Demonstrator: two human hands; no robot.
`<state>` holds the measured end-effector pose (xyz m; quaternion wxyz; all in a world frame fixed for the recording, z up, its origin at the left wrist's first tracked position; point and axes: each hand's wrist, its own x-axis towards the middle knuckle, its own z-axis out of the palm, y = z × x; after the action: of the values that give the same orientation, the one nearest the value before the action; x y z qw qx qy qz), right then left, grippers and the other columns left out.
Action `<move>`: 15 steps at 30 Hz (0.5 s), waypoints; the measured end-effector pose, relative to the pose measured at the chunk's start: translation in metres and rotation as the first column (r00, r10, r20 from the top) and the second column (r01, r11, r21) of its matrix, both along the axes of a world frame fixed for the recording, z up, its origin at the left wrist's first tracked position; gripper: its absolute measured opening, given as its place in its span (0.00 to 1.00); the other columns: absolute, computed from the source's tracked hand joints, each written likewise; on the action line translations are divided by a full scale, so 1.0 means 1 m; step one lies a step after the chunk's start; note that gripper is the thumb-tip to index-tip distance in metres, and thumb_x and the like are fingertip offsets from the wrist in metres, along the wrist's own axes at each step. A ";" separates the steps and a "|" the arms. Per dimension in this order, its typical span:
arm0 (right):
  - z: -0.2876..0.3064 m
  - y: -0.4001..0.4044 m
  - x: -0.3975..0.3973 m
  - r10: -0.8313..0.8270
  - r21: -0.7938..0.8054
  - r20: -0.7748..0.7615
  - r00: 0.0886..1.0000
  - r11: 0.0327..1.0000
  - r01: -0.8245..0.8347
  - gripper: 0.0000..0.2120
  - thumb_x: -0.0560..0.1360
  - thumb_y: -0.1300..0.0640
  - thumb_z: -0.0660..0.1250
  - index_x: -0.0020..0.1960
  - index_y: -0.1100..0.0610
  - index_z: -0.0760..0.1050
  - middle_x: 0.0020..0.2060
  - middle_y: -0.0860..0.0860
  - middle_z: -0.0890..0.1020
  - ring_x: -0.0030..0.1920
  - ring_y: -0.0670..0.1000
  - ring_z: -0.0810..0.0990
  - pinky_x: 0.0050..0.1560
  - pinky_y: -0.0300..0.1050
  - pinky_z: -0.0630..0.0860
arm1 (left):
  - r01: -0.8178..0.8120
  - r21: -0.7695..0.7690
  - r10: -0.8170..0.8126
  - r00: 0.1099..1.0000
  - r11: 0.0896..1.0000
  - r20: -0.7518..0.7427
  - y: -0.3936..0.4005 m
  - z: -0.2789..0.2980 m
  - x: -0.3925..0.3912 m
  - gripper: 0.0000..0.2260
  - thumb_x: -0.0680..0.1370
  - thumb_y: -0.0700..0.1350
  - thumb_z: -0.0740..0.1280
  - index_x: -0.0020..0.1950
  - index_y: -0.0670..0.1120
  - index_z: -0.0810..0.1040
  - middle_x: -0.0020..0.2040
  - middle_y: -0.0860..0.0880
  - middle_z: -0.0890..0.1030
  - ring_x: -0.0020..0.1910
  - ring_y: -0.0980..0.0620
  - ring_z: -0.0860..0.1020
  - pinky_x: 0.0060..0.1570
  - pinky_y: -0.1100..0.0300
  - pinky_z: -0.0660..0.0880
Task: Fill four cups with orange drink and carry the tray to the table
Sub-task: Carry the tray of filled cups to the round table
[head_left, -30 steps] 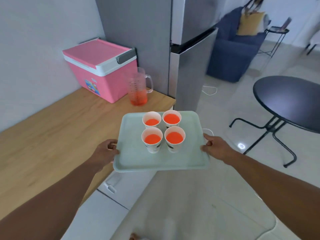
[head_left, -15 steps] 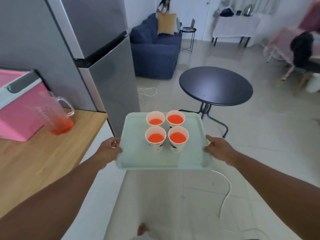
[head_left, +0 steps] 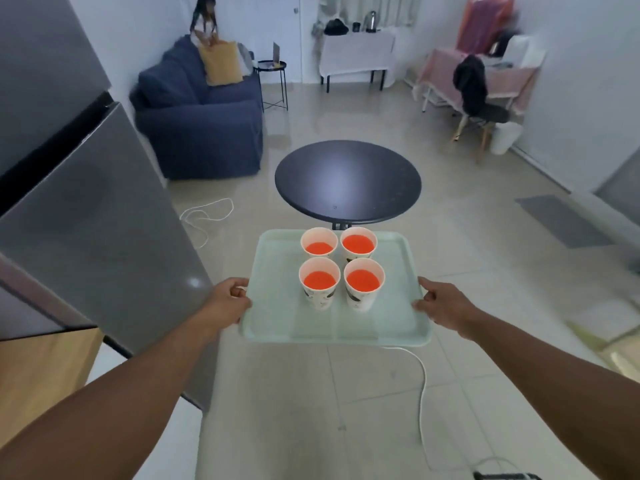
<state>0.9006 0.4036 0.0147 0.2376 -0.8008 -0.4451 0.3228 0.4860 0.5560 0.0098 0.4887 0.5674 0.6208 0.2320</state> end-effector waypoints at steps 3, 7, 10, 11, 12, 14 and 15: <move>0.003 0.020 0.015 -0.060 0.006 -0.001 0.998 0.998 0.060 0.31 0.76 0.60 0.72 0.77 0.45 0.72 0.37 0.51 0.78 0.39 0.51 0.77 0.45 0.45 0.75 | 0.055 -0.014 -0.055 0.998 0.998 -0.005 0.044 0.002 0.022 0.19 0.75 0.29 0.66 0.63 0.45 0.79 0.38 0.49 0.75 0.36 0.50 0.77 0.34 0.58 0.76; 0.005 0.052 0.040 -0.110 0.015 -0.018 0.994 0.994 0.110 0.30 0.76 0.61 0.71 0.76 0.44 0.73 0.37 0.53 0.78 0.39 0.52 0.76 0.45 0.46 0.76 | 0.108 -0.010 -0.108 0.994 0.994 0.008 0.097 0.004 0.055 0.20 0.75 0.30 0.67 0.64 0.46 0.79 0.45 0.45 0.78 0.41 0.48 0.79 0.37 0.56 0.79; 0.002 0.080 0.061 -0.130 0.020 -0.009 0.991 0.991 0.130 0.31 0.76 0.60 0.72 0.77 0.44 0.73 0.37 0.52 0.78 0.39 0.52 0.76 0.45 0.45 0.76 | 0.129 -0.023 -0.129 0.992 0.991 0.011 0.135 0.001 0.080 0.19 0.76 0.30 0.67 0.64 0.45 0.78 0.50 0.41 0.80 0.45 0.46 0.80 0.39 0.53 0.80; 0.001 0.090 0.069 -0.136 0.025 -0.007 0.991 0.990 0.136 0.31 0.76 0.60 0.71 0.77 0.44 0.72 0.37 0.52 0.78 0.39 0.51 0.76 0.44 0.45 0.75 | 0.134 -0.026 -0.134 0.991 0.991 0.015 0.147 0.001 0.089 0.20 0.76 0.30 0.67 0.64 0.45 0.78 0.50 0.40 0.81 0.45 0.45 0.81 0.39 0.53 0.80; -0.001 0.101 0.077 -0.137 0.029 -0.004 0.991 0.990 0.137 0.31 0.77 0.60 0.71 0.78 0.45 0.72 0.37 0.52 0.77 0.39 0.51 0.76 0.44 0.44 0.74 | 0.136 -0.026 -0.136 0.991 0.990 0.020 0.159 0.000 0.099 0.20 0.76 0.29 0.67 0.64 0.45 0.78 0.50 0.40 0.81 0.44 0.46 0.81 0.39 0.53 0.80; -0.005 0.126 0.094 -0.133 0.031 0.002 0.991 0.991 0.133 0.31 0.78 0.60 0.71 0.79 0.45 0.70 0.37 0.52 0.77 0.39 0.50 0.75 0.42 0.43 0.73 | 0.126 -0.027 -0.125 0.992 0.992 0.028 0.181 -0.002 0.118 0.20 0.76 0.29 0.66 0.64 0.45 0.78 0.47 0.42 0.80 0.42 0.47 0.80 0.36 0.55 0.80; -0.006 0.140 0.103 -0.132 0.031 0.000 0.991 0.991 0.132 0.31 0.78 0.59 0.70 0.79 0.46 0.69 0.38 0.52 0.77 0.39 0.50 0.75 0.41 0.42 0.73 | 0.115 -0.028 -0.114 0.993 0.993 0.032 0.193 -0.003 0.128 0.20 0.76 0.28 0.66 0.64 0.45 0.78 0.45 0.44 0.79 0.41 0.47 0.80 0.34 0.56 0.79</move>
<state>1.0032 0.5435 0.0083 0.2702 -0.8251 -0.3965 0.2984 0.6137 0.7488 0.0065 0.5193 0.5911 0.5829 0.2028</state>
